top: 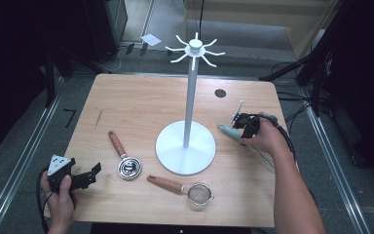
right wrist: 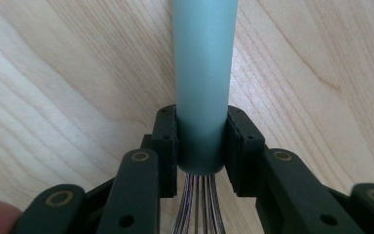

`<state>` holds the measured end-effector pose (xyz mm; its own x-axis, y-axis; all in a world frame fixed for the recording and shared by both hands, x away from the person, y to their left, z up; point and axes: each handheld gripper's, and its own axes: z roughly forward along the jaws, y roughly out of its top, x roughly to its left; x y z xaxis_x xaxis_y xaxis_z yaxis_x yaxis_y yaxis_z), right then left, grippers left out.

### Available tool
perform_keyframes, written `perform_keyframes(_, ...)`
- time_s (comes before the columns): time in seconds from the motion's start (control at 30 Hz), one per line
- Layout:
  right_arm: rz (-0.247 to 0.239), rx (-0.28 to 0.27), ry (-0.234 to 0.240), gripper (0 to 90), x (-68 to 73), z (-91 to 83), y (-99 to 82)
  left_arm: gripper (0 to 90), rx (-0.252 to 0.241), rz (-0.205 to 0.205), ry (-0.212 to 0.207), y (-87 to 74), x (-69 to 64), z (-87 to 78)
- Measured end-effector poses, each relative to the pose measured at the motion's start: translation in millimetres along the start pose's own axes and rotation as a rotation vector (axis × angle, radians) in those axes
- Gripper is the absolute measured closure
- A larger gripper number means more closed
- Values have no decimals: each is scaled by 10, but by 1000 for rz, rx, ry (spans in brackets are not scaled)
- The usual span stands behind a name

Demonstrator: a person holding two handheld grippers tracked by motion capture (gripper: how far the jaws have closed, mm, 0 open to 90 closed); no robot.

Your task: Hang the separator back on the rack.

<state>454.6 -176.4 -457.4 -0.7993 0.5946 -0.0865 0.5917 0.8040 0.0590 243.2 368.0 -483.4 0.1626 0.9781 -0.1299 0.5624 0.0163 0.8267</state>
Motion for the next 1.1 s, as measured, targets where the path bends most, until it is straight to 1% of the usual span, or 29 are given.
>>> perform_keyframes(0.03, 0, 0, 0, 713, 0, 0, 0, 0, 0, -1, -1, -1, -1, 0)
perform_keyframes(0.07, 17, -30, -3, 713, 24, -54, -35, 0, -1, 0, 1, -2, -2, 0)
perform_keyframes(0.1, 17, -30, -3, 713, 24, -54, -35, 0, -1, 0, 1, -2, -2, 0)
perform_keyframes(0.13, 24, -77, -5, 714, 47, -124, -80, 0, 0, 0, 1, -3, -3, -2)
perform_keyframes(0.2, 28, -101, -4, 714, 71, -169, -105, 0, 1, 0, 2, -3, -3, -2)
perform_keyframes(0.23, 28, -101, -4, 714, 71, -169, -105, 0, 1, 0, 2, -3, -3, -2)
perform_keyframes(0.27, 30, -123, -16, 715, 107, -229, -134, 0, 1, 0, 0, -2, -2, -3)
perform_keyframes(0.33, 37, -132, -17, 714, 122, -249, -144, 0, 1, 0, -1, -2, -1, -3)
perform_keyframes(0.37, 42, -172, -11, 714, 144, -307, -173, 0, 2, 2, -1, -2, 2, -5)
perform_keyframes(0.43, 51, -210, -13, 714, 167, -359, -196, 0, 3, 2, -1, -2, 3, -5)
perform_keyframes(0.47, 51, -210, -13, 714, 167, -359, -196, 0, 3, 2, -1, -2, 3, -5)
perform_keyframes(0.5, 61, -232, -19, 714, 184, -390, -210, 0, 3, 1, -1, -2, 3, -5)
perform_keyframes(0.53, 69, -294, -46, 714, 218, -452, -247, 0, 3, 1, -2, -2, 4, -5)
perform_keyframes(0.57, 69, -294, -46, 714, 218, -452, -247, 0, 3, 1, -2, -2, 4, -5)
perform_keyframes(0.6, 85, -353, -42, 714, 247, -513, -290, 0, 3, 0, -2, -2, 4, -5)
perform_keyframes(0.63, 87, -376, -37, 714, 256, -530, -305, 0, 3, 1, -2, -2, 3, -5)
perform_keyframes(0.67, 87, -376, -37, 714, 256, -530, -305, 0, 3, 1, -2, -2, 3, -5)
perform_keyframes(0.7, 101, -430, -35, 714, 291, -582, -349, 0, 3, 1, -1, -2, 2, -4)
perform_keyframes(0.73, 101, -430, -35, 714, 291, -582, -349, 0, 3, 1, -1, -2, 2, -4)
perform_keyframes(0.77, 105, -450, -33, 714, 302, -599, -364, 0, 2, 2, 0, -2, 1, -5)
perform_keyframes(0.8, 111, -510, -28, 714, 334, -648, -409, 0, 3, 1, -1, -3, 0, -4)
perform_keyframes(0.83, 118, -530, -23, 714, 347, -668, -425, 0, 4, 2, -1, -3, 0, -4)
perform_keyframes(0.87, 118, -530, -23, 714, 347, -668, -425, 0, 4, 2, -1, -3, 0, -4)
perform_keyframes(0.93, 136, -597, -13, 715, 381, -728, -472, 0, 1, 0, 0, -3, -3, -2)
perform_keyframes(0.97, 155, -638, -8, 715, 412, -773, -504, 0, 2, 1, 2, -3, -3, -3)
perform_keyframes(1.0, 150, -653, -8, 715, 419, -786, -514, 0, 2, 2, 2, -3, -3, -3)
perform_keyframes(1.07, 169, -694, -4, 715, 458, -828, -544, 0, 2, 2, 2, -3, -4, -3)
perform_keyframes(1.1, 169, -694, -4, 715, 458, -828, -544, 0, 2, 2, 2, -3, -4, -3)
